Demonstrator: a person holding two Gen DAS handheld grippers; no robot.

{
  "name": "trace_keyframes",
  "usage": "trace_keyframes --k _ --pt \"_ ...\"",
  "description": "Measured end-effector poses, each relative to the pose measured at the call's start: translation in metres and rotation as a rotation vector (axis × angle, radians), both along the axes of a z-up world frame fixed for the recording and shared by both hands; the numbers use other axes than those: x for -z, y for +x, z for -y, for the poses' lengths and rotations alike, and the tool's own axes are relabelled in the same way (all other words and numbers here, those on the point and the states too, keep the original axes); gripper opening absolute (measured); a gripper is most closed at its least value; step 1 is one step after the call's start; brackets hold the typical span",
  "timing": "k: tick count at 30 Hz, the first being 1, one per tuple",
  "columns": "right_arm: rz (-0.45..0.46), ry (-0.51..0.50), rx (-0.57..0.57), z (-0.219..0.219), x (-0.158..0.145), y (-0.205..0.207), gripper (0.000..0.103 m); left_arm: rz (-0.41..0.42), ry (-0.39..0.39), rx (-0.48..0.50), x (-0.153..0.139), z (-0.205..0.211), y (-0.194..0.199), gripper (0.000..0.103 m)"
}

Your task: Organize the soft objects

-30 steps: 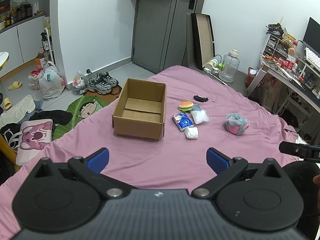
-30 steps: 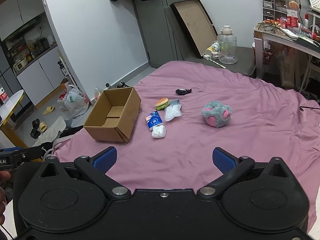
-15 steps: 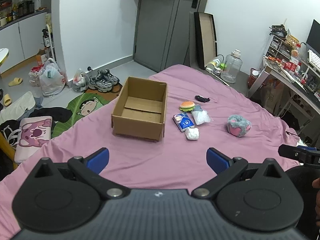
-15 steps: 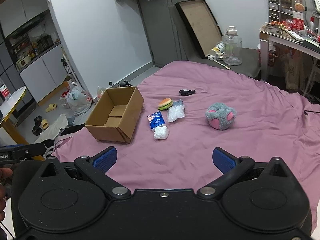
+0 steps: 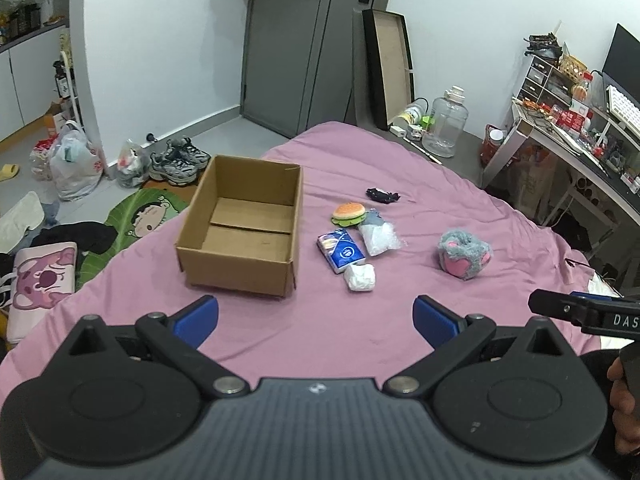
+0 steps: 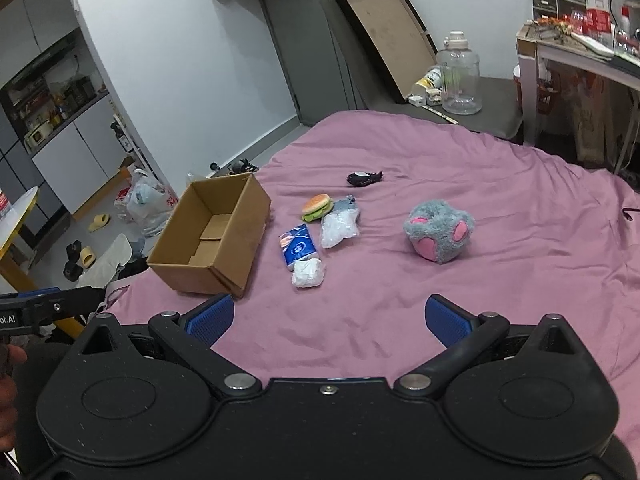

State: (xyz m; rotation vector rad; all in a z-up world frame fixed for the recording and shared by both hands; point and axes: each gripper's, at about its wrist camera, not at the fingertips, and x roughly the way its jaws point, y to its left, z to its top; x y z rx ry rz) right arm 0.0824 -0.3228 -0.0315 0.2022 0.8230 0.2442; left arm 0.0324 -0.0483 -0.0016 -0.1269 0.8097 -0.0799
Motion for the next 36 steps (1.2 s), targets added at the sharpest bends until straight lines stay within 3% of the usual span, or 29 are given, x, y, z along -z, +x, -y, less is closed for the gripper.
trace_keyframes --k 20,36 --pt "-0.130 0.112 0.077 0.033 0.042 0.084 0.103 -0.052 -0.040 0.009 0.041 0.033 0.078 0.100" --pt "-0.202 0.240 0.248 0.070 0.082 0.127 0.101 -0.129 -0.073 0.028 0.083 0.076 0.142 0.091"
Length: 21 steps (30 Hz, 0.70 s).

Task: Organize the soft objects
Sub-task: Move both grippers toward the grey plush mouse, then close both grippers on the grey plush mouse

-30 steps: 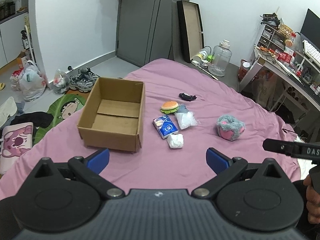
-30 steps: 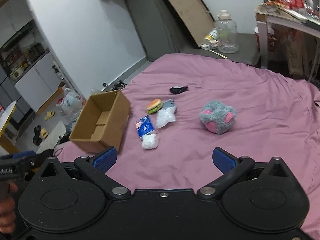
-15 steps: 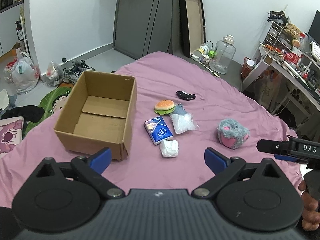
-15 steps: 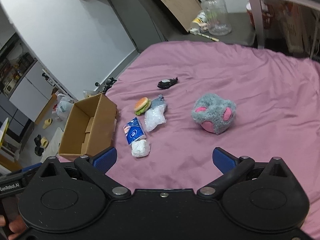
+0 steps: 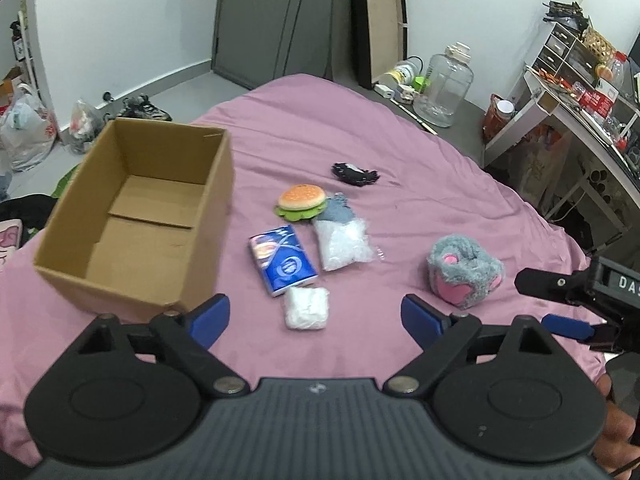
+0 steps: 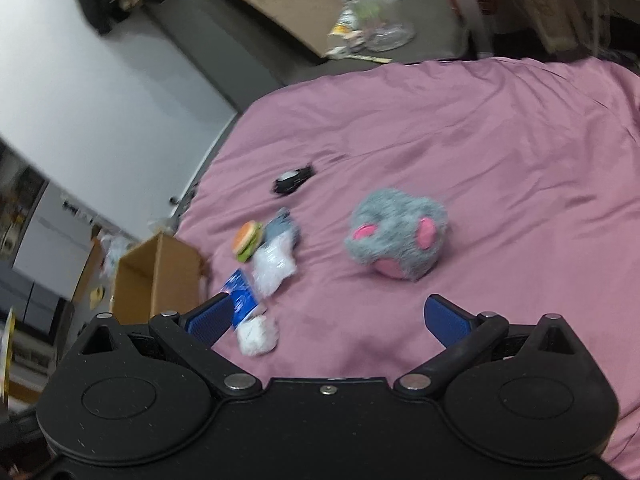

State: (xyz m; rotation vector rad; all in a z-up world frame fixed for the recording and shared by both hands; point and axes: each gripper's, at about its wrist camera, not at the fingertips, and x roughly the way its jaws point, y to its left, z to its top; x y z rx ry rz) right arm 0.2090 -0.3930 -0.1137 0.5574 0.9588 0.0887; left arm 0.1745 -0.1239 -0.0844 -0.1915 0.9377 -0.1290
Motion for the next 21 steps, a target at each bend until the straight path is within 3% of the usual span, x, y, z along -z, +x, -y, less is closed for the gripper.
trace_keyframes --k 4,8,14,21 --pt "-0.024 -0.002 0.045 0.011 0.010 0.013 0.092 -0.002 -0.016 0.022 0.007 0.018 0.015 0.088" --pt "-0.042 0.007 0.122 0.024 0.021 0.022 0.085 -0.012 -0.040 0.033 0.017 0.038 0.034 0.078" --pt "-0.050 0.045 0.193 0.036 0.034 0.037 0.081 -0.046 -0.090 0.029 0.035 0.068 0.064 0.068" --pt "-0.091 0.137 0.263 0.054 0.060 0.053 0.069 -0.102 -0.163 -0.013 0.060 0.095 0.102 0.057"
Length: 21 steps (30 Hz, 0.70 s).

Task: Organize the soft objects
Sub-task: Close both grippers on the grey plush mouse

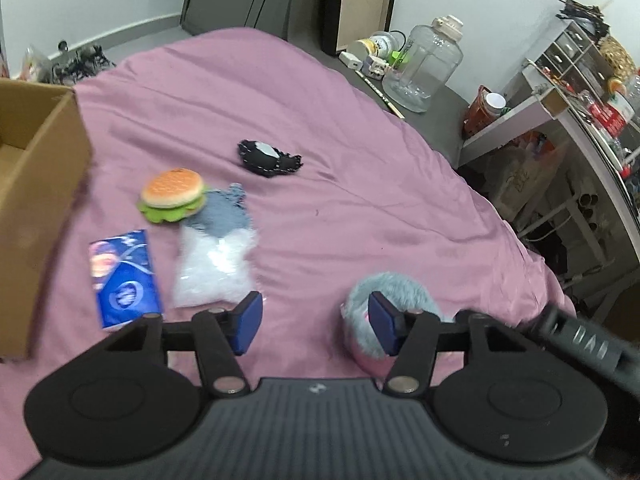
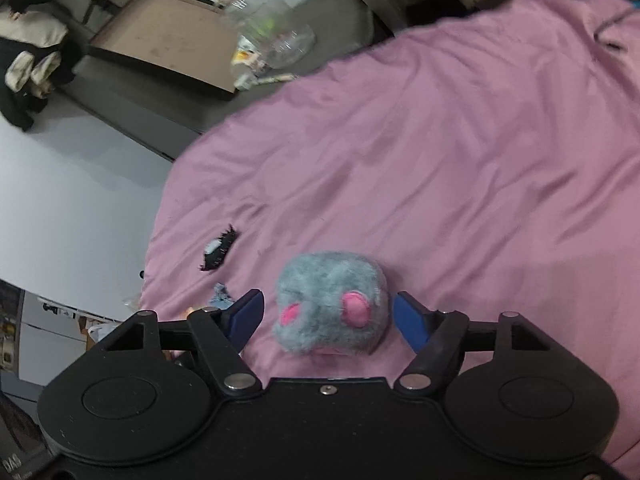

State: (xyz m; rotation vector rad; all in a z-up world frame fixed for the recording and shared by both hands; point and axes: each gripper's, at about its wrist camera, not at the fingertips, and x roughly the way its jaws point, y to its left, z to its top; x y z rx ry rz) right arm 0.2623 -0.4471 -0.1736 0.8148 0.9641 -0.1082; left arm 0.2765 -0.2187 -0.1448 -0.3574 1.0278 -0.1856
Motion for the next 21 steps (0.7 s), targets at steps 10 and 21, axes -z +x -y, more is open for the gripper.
trace_keyframes --k 10,21 --pt "-0.051 0.178 0.025 0.020 0.042 0.012 0.057 -0.090 -0.055 -0.021 0.035 0.025 0.016 0.047" --pt "-0.058 0.221 0.028 0.025 0.052 0.012 0.042 -0.131 -0.180 -0.082 0.055 0.040 0.011 0.016"
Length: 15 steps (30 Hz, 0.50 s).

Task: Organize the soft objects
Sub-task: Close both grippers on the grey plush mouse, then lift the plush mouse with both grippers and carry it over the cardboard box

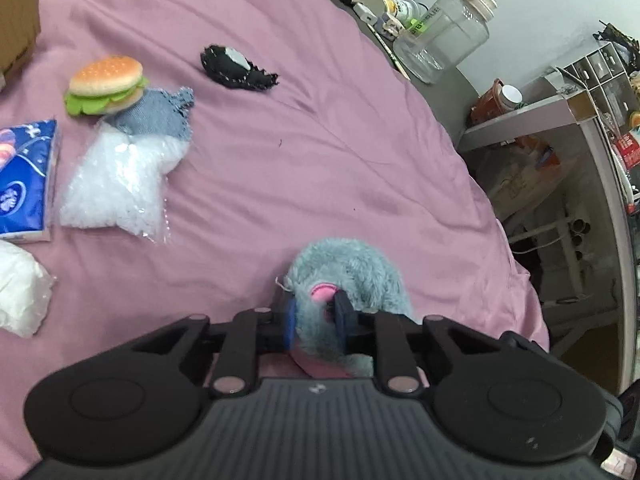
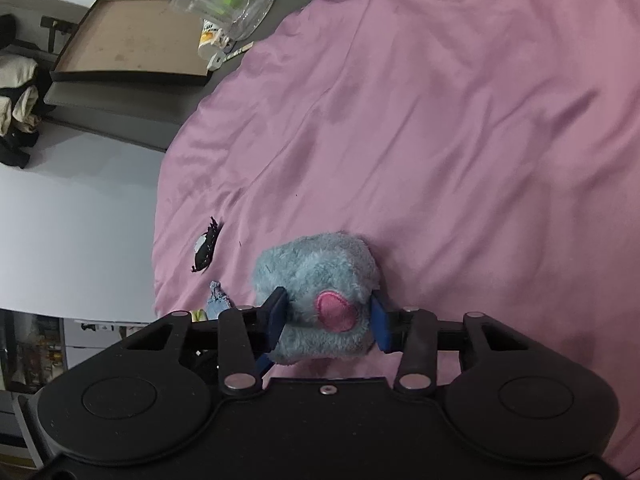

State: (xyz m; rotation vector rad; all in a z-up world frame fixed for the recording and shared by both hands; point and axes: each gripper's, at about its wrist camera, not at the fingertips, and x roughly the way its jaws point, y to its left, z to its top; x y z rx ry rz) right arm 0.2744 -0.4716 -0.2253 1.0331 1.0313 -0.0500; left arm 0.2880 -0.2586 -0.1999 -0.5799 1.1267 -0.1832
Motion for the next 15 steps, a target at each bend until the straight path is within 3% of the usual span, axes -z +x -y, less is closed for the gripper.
trace_keyframes --k 7,15 --pt "0.070 -0.051 -0.021 -0.007 -0.023 -0.009 0.040 0.045 -0.014 -0.021 -0.021 -0.007 -0.015 0.014" --pt "0.210 -0.064 -0.145 -0.041 -0.062 -0.012 0.038 0.115 -0.001 -0.075 -0.067 -0.051 -0.035 0.013"
